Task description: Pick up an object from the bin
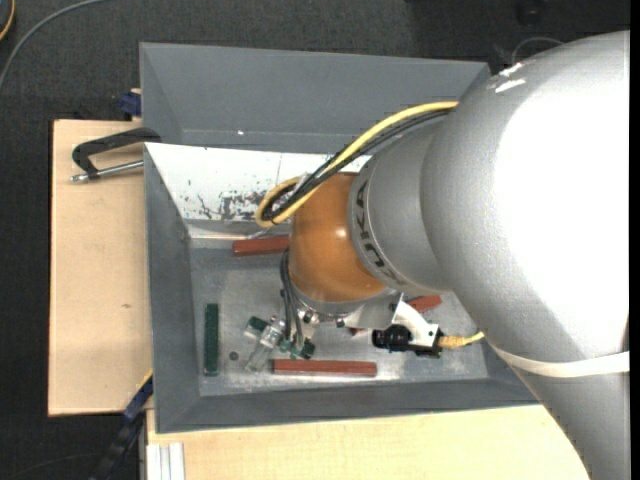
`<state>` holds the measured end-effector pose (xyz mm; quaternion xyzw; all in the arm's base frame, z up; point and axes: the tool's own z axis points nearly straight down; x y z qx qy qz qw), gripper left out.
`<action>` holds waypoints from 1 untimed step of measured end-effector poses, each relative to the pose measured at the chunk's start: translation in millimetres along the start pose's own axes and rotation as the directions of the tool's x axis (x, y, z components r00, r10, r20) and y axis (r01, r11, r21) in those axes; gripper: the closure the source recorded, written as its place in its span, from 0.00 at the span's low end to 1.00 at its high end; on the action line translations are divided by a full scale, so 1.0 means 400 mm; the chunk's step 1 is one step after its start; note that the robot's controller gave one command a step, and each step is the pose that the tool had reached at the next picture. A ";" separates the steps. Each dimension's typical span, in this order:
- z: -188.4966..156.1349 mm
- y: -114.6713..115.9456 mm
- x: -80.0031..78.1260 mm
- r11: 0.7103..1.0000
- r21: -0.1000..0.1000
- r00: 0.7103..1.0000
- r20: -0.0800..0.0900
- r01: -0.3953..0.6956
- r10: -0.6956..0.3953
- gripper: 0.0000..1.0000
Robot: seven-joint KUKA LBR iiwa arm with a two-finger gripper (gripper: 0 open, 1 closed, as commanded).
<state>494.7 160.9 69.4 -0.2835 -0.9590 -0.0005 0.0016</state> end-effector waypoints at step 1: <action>0.000 0.000 0.000 1.000 0.000 1.000 0.000 0.000 0.000 1.00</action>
Offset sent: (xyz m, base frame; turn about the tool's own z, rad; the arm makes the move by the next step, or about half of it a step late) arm 0.0000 0.0000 0.0000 0.0000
